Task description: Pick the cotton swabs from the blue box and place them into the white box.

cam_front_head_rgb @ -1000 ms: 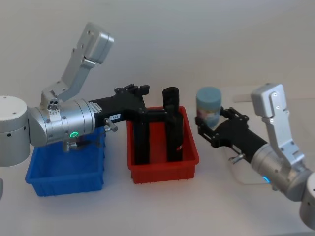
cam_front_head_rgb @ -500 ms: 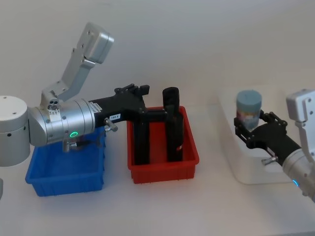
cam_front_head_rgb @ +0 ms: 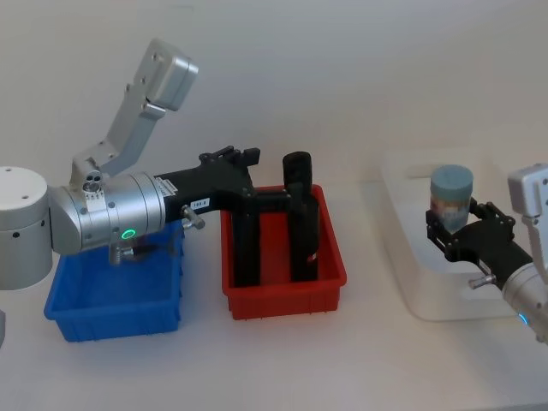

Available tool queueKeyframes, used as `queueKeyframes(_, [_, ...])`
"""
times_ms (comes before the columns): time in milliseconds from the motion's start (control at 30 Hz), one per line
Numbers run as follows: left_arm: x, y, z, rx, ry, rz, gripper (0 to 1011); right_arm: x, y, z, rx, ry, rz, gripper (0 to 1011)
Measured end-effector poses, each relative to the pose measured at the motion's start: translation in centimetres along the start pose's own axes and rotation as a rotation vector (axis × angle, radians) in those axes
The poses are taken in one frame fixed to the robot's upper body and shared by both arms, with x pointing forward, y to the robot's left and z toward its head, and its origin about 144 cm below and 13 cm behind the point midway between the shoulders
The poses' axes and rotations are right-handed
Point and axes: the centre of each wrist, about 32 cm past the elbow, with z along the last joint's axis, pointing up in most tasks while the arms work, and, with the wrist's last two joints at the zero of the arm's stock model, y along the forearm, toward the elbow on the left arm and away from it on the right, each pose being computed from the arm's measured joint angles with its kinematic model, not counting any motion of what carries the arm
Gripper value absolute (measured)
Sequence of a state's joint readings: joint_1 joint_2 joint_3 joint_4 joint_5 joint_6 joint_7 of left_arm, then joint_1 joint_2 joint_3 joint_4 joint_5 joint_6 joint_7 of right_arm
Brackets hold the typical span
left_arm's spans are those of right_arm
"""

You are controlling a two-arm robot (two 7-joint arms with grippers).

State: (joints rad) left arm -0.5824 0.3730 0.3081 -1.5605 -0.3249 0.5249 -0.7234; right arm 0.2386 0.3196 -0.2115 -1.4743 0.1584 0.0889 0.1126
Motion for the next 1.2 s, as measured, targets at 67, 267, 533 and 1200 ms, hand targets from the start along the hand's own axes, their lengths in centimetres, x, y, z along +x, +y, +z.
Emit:
queueKeyframes(67, [0.0, 0.0, 0.0, 0.0, 0.0, 0.0, 1004, 0.1, 0.3, -0.3, -0.006, 0.0, -0.002, 636])
queueKeyframes(267, [0.0, 0.0, 0.0, 0.0, 0.0, 0.0, 1004, 0.3, 0.8, -0.7, -0.019, 0.001, -0.006, 636])
queueKeyframes(533, [0.0, 0.0, 0.0, 0.0, 0.0, 0.0, 1004, 0.5, 1.5, -1.3, -0.04, 0.008, -0.004, 642])
queueKeyframes(1200, [0.0, 0.0, 0.0, 0.0, 0.0, 0.0, 1004, 0.4, 1.8, -1.8, -0.046, 0.015, 0.002, 1001])
